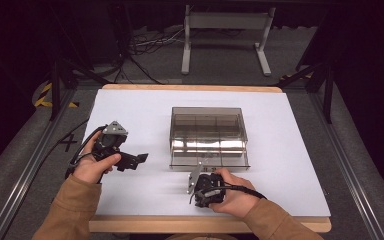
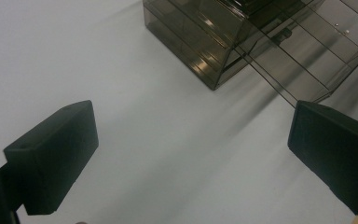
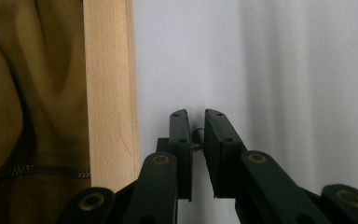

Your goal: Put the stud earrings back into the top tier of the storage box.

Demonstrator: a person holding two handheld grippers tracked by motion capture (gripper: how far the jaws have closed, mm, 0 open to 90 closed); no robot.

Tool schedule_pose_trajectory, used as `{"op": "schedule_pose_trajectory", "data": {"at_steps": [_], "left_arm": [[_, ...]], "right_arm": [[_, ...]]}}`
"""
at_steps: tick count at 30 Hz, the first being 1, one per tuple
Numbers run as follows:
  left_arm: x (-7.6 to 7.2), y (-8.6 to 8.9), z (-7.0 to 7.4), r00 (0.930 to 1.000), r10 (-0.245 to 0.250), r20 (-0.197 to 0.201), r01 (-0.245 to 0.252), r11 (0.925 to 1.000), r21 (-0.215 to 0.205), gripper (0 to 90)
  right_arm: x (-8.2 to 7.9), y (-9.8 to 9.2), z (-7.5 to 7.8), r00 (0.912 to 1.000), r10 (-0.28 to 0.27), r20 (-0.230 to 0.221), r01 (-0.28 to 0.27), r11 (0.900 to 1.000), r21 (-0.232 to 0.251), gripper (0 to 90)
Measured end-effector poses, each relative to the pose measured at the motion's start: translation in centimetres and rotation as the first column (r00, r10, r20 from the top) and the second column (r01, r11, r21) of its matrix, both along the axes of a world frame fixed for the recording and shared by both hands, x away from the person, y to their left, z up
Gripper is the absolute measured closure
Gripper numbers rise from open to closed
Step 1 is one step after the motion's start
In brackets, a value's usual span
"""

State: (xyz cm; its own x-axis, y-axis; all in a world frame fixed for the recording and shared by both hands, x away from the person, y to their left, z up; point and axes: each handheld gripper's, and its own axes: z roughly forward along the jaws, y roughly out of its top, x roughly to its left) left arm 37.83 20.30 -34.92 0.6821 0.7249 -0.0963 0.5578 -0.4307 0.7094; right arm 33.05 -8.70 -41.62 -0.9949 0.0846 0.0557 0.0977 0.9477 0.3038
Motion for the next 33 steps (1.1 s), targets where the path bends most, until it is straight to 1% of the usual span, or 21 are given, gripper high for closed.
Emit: {"op": "schedule_pose_trajectory", "data": {"at_steps": [5, 6, 18, 26, 27, 33], "left_arm": [[0.0, 0.0, 0.0, 1.0, -0.004, 0.0, 0.004, 1.0, 0.002, 2.2], [0.0, 0.0, 0.0, 1.0, -0.003, 0.0, 0.003, 1.0, 0.003, 2.2], [0.0, 0.0, 0.0, 1.0, -0.003, 0.001, 0.003, 1.0, 0.002, 2.2], [0.0, 0.0, 0.0, 1.0, -0.001, 0.003, 0.001, 1.0, -0.001, 2.2], [0.0, 0.0, 0.0, 1.0, -0.001, 0.003, 0.001, 1.0, -0.001, 2.2], [0.0, 0.0, 0.0, 1.0, -0.002, 0.003, 0.002, 1.0, -0.001, 2.2]], "right_arm": [[0.0, 0.0, 0.0, 0.9999, 0.002, 0.013, -0.002, 1.0, 0.0, 85.4], [0.0, 0.0, 0.0, 0.9999, 0.003, 0.01, -0.003, 1.0, -0.003, 85.7], [0.0, 0.1, 0.1, 1.0, 0.001, 0.01, -0.001, 1.0, -0.001, 86.4], [0.1, -0.1, 1.2, 1.0, -0.002, 0.009, 0.002, 1.0, 0.028, 86.4], [0.2, -0.1, 1.4, 0.9998, 0.004, 0.017, -0.005, 0.999, 0.032, 86.4], [0.1, -0.3, 2.4, 0.9997, -0.009, 0.021, 0.008, 0.999, 0.044, 86.3]]}}
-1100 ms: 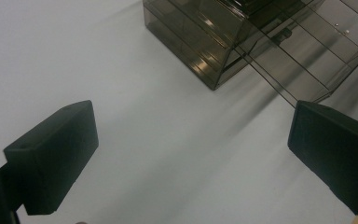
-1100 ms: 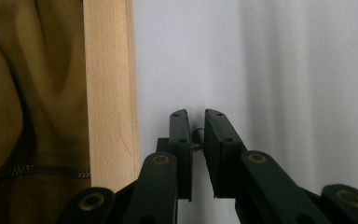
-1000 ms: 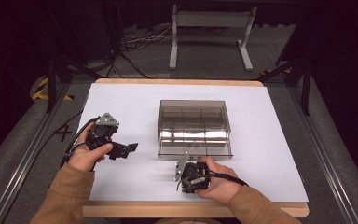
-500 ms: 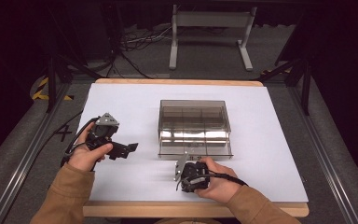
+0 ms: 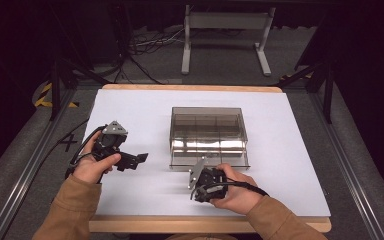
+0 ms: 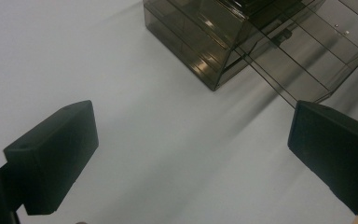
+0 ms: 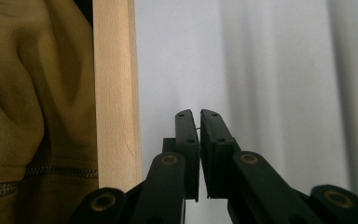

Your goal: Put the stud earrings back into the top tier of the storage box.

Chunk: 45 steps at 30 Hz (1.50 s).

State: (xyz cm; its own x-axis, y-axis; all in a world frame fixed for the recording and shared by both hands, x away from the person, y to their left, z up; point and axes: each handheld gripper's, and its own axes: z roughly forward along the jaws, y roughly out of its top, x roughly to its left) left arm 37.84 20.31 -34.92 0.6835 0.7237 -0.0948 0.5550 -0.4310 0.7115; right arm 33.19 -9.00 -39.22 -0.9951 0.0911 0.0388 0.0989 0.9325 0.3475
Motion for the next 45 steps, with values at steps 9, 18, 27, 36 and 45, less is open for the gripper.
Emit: {"op": "schedule_pose_trajectory", "data": {"at_steps": [9, 18, 27, 36, 45], "left_arm": [[0.0, 0.0, 0.0, 1.0, 0.0, -0.001, 0.0, 1.0, -0.001, 2.2], [0.0, 0.1, 0.1, 1.0, -0.004, 0.0, 0.004, 1.0, 0.007, 2.2], [0.0, 0.1, 0.0, 1.0, -0.003, 0.002, 0.003, 1.0, 0.002, 2.2], [0.0, 0.1, 0.0, 1.0, -0.003, 0.001, 0.003, 1.0, 0.004, 2.2], [0.0, 0.0, 0.0, 1.0, -0.003, 0.002, 0.003, 1.0, 0.003, 2.2]], "right_arm": [[0.1, -0.3, 1.2, 0.9998, -0.006, 0.017, 0.006, 1.0, 0.009, 86.4], [0.3, -0.5, 2.8, 0.9994, -0.015, 0.03, 0.014, 0.999, 0.032, 86.4], [0.5, -0.8, 4.1, 0.9988, -0.016, 0.046, 0.014, 0.998, 0.056, 86.4], [0.7, -0.9, 4.9, 0.9976, -0.018, 0.067, 0.012, 0.997, 0.08, 86.4], [0.8, -1.3, 6.0, 0.9964, -0.043, 0.073, 0.036, 0.994, 0.106, 86.3]]}}
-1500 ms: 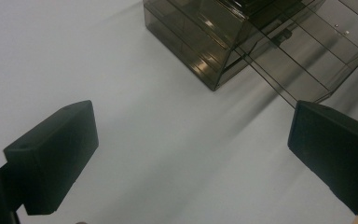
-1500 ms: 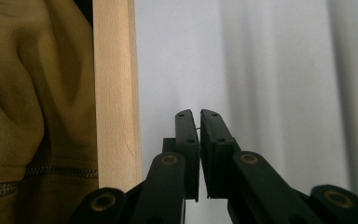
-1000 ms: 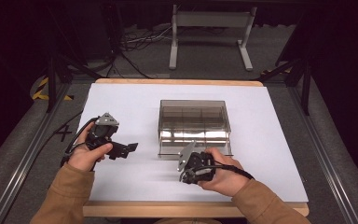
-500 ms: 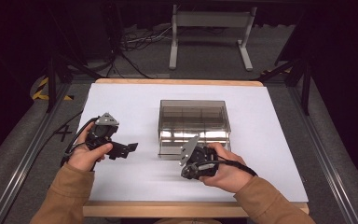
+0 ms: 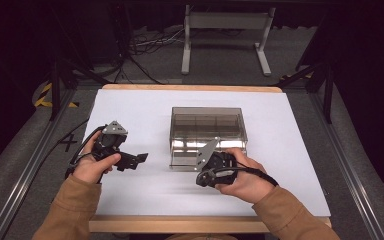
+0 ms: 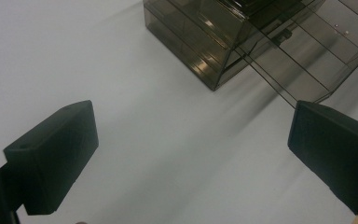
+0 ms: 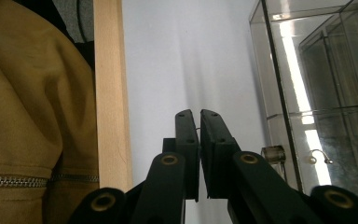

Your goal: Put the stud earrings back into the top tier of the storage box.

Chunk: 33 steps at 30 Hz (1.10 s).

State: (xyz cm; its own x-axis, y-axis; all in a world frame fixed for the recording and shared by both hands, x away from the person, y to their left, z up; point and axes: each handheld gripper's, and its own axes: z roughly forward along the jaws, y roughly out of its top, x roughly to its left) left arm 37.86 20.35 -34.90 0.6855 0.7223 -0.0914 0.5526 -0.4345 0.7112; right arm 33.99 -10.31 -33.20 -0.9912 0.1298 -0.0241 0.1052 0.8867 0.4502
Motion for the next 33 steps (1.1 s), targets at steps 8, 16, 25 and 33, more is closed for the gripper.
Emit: {"op": "schedule_pose_trajectory", "data": {"at_steps": [8, 16, 25, 33], "left_arm": [[0.0, 0.0, 0.0, 1.0, 0.0, 0.001, 0.0, 1.0, 0.0, 2.2], [0.0, 0.0, 0.0, 1.0, 0.0, 0.0, 0.0, 1.0, 0.0, 2.2], [0.0, 0.0, 0.0, 1.0, -0.001, -0.006, 0.001, 1.0, 0.004, 2.2], [0.0, 0.0, 0.0, 1.0, 0.001, -0.007, -0.001, 1.0, 0.003, 2.2]], "right_arm": [[0.4, -0.3, 0.7, 0.9996, -0.026, 0.013, 0.026, 0.999, 0.02, 86.3], [0.7, -0.7, 1.2, 0.9974, -0.068, 0.023, 0.068, 0.997, 0.032, 86.3], [1.3, -1.3, 1.8, 0.9934, -0.108, 0.038, 0.106, 0.993, 0.053, 86.4], [1.9, -1.8, 2.1, 0.9873, -0.151, 0.049, 0.149, 0.988, 0.051, 86.4]]}}
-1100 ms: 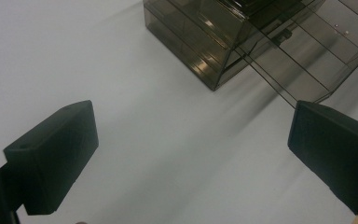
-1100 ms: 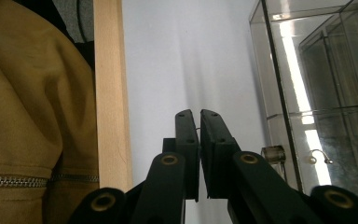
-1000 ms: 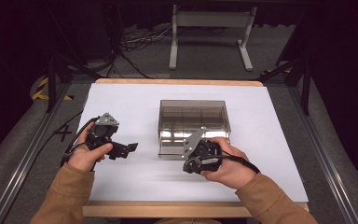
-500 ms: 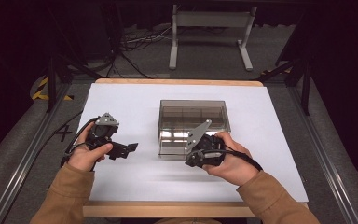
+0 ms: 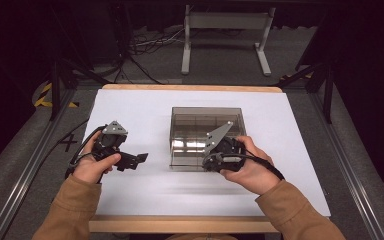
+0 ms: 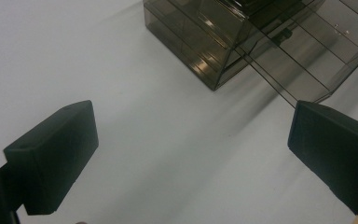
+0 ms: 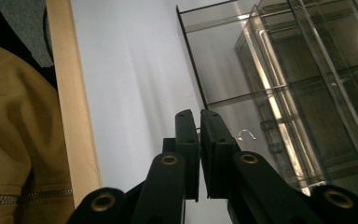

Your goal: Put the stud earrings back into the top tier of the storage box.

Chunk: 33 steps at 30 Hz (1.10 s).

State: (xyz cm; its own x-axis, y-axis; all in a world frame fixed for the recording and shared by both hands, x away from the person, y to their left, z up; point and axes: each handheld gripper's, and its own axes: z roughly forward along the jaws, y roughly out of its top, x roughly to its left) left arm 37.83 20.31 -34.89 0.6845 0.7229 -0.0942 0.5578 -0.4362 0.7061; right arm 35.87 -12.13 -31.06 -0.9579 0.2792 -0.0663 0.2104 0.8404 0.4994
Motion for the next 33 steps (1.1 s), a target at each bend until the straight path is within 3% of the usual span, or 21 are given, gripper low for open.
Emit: {"op": "schedule_pose_trajectory", "data": {"at_steps": [17, 33], "left_arm": [[0.0, 0.0, -0.1, 1.0, -0.002, 0.0, 0.002, 1.0, -0.001, 2.2], [0.0, 0.0, -0.1, 1.0, -0.002, 0.0, 0.002, 1.0, -0.002, 2.2]], "right_arm": [[1.6, -0.7, 0.4, 0.9964, -0.084, 0.009, 0.085, 0.996, -0.016, 86.4], [2.9, -0.5, -0.5, 0.994, -0.11, 0.002, 0.11, 0.993, -0.047, 86.4]]}}
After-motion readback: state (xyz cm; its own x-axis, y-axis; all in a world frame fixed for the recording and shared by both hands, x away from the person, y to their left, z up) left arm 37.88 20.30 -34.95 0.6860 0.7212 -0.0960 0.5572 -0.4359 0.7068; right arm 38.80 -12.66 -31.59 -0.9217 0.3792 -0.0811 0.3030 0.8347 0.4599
